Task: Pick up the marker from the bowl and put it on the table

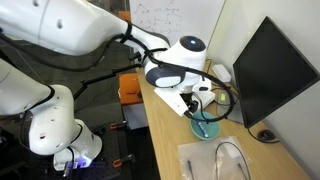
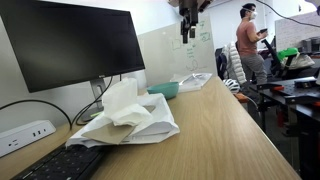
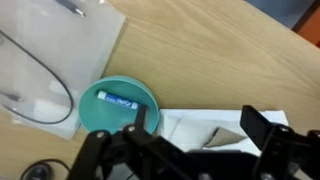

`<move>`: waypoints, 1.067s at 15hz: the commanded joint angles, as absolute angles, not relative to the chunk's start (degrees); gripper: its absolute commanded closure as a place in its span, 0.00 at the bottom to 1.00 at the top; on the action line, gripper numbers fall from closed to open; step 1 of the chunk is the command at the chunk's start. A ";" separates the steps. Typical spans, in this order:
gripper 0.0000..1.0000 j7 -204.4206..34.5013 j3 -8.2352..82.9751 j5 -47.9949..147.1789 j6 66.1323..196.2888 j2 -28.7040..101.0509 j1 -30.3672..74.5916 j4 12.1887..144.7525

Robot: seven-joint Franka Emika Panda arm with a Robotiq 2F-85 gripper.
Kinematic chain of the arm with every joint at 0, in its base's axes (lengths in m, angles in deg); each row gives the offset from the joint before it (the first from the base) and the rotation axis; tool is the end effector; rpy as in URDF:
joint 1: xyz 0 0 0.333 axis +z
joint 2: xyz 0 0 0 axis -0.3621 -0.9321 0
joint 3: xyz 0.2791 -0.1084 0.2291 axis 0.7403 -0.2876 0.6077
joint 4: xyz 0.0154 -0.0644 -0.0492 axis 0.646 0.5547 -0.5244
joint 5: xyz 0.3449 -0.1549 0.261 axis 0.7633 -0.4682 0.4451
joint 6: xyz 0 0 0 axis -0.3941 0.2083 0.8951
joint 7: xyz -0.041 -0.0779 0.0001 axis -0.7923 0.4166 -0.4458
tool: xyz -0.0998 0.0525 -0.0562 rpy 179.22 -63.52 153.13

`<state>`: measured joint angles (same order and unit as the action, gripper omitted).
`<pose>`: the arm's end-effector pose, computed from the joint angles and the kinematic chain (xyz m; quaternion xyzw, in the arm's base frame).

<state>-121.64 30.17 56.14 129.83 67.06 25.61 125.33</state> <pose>0.5059 -0.0589 0.4138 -0.9761 -0.2000 -0.0821 0.0228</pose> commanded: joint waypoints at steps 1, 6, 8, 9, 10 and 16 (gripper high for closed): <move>0.00 -128.55 31.97 52.40 130.55 54.51 24.54 116.19; 0.00 -137.75 36.33 46.53 134.93 41.37 21.43 106.89; 0.00 -142.56 37.99 44.40 136.26 38.12 19.61 105.13; 0.00 -144.17 38.43 42.85 136.55 36.98 18.84 104.60; 0.00 -145.53 38.91 42.57 136.37 35.92 17.97 103.95; 0.00 -149.14 41.06 42.98 134.72 30.85 14.75 100.02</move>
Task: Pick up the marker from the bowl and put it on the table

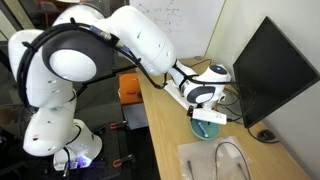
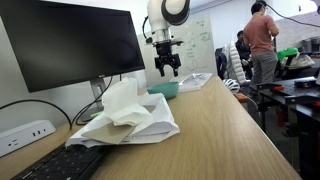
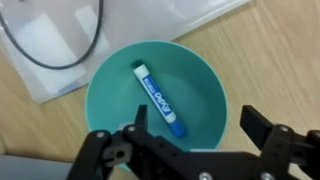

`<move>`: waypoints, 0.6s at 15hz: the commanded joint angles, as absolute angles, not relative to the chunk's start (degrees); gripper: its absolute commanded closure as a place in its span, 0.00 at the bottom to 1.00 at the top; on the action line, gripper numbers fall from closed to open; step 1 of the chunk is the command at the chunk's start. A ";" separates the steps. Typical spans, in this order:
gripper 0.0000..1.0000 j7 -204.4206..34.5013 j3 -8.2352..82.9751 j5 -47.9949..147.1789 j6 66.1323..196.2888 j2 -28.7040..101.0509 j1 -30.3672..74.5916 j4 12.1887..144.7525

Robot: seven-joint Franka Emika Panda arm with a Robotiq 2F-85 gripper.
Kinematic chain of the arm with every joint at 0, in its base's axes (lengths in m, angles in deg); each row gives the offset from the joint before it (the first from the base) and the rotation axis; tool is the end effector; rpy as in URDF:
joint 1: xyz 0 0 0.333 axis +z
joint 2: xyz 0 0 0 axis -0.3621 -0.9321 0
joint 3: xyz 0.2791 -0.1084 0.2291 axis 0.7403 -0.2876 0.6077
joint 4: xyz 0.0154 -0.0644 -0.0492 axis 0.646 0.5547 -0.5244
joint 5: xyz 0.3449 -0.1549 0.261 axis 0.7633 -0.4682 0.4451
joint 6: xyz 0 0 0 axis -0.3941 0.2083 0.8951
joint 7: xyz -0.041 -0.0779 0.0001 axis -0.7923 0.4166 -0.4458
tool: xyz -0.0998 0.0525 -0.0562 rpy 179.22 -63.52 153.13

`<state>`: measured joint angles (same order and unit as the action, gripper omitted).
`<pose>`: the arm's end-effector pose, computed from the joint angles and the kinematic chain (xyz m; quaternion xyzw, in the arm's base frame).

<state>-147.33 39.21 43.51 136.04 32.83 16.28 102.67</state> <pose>0.6656 -0.0842 0.2684 0.8747 0.4804 -0.0097 0.0635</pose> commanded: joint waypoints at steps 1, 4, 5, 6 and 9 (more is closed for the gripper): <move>0.12 -149.51 41.41 42.97 134.55 30.09 14.62 99.37; 0.42 -149.02 42.07 42.65 133.55 27.69 14.49 97.20; 0.51 -148.59 42.02 42.18 133.45 27.07 14.68 96.54; 0.58 -148.45 42.02 41.92 133.40 26.34 14.74 95.76; 0.63 -148.54 42.14 41.56 132.07 24.24 14.69 92.90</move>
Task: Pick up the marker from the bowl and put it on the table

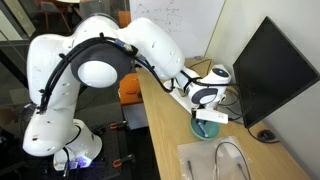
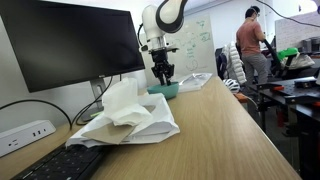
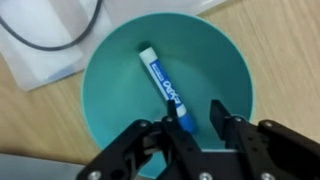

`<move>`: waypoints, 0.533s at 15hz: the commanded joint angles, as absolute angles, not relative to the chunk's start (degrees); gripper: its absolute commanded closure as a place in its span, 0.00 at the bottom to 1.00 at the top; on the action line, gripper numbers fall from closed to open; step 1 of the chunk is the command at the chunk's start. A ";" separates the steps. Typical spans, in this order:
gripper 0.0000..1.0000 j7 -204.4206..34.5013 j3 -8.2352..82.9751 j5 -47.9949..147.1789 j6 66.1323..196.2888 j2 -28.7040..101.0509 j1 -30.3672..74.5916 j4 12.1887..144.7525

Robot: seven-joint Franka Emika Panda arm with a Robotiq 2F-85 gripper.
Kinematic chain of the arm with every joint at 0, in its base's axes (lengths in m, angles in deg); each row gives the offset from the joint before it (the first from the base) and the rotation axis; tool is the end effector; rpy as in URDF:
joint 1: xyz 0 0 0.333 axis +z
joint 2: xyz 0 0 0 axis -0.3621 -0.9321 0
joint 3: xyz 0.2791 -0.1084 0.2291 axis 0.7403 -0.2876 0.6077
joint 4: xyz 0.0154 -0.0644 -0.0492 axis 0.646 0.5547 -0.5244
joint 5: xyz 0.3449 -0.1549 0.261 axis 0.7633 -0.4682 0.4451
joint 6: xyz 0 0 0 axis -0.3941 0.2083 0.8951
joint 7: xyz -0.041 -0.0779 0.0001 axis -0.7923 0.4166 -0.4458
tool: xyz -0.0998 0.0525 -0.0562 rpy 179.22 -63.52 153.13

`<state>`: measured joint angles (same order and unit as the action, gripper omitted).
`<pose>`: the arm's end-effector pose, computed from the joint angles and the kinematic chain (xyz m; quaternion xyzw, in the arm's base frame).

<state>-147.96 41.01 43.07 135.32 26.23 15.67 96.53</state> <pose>0.6985 -0.0745 0.2376 0.8664 0.4959 -0.0168 0.0563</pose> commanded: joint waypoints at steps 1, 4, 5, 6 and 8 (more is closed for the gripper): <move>0.62 -148.46 42.13 41.18 131.36 23.46 14.85 91.89; 0.53 -148.73 42.51 39.96 130.05 21.81 15.21 89.95; 0.52 -148.75 42.77 39.69 129.52 21.15 15.28 89.30; 0.48 -148.80 42.97 39.33 129.11 20.57 15.39 88.81; 0.54 -148.77 43.30 38.35 128.48 19.51 15.68 87.91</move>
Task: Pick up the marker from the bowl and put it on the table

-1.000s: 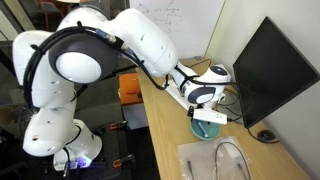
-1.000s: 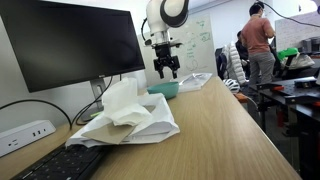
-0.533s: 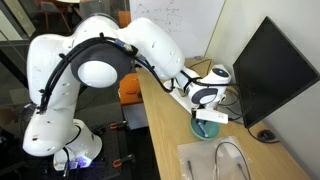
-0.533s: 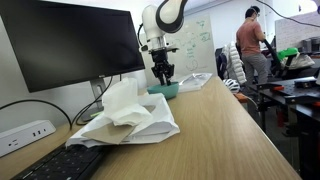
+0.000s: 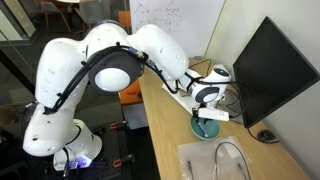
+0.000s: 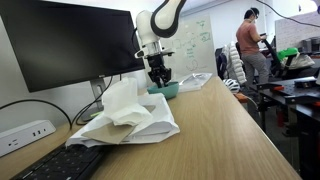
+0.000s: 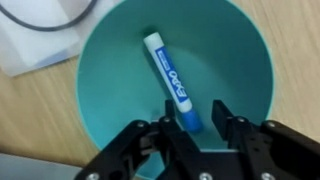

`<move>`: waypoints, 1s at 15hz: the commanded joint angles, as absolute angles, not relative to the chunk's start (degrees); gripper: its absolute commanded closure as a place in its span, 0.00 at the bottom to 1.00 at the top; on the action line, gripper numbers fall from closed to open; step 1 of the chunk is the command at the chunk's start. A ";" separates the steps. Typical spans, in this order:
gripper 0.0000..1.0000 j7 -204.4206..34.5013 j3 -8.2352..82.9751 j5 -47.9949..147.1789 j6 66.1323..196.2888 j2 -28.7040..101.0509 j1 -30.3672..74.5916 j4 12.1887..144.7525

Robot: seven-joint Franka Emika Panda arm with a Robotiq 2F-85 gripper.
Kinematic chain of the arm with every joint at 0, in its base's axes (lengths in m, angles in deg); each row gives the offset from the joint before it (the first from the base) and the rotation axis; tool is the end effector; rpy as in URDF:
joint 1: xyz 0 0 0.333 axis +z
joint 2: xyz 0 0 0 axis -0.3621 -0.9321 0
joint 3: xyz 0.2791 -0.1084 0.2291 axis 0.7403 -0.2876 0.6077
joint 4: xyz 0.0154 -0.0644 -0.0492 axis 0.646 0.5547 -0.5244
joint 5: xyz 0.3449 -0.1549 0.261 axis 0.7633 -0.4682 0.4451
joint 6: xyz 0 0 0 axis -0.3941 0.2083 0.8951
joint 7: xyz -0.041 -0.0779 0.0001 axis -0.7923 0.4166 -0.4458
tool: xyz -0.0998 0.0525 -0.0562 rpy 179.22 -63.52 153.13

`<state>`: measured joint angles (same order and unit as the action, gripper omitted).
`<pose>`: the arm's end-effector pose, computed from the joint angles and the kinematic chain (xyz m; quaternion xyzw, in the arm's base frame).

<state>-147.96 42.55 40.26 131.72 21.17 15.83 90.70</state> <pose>0.7234 -0.0594 0.2160 0.8513 0.5200 -0.0431 0.0547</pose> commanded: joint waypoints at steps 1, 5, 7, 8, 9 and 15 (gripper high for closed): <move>0.53 -148.91 43.48 37.93 128.29 19.03 15.73 87.54; 0.53 -148.69 43.60 35.79 127.12 17.03 16.06 85.72; 0.57 -148.58 43.61 35.16 126.82 16.15 16.16 85.17; 0.58 -148.51 43.63 34.96 126.64 15.76 16.18 84.93; 0.59 -148.35 43.58 34.64 126.46 15.32 16.25 84.63; 0.95 -148.00 43.66 34.59 126.80 14.56 15.96 84.16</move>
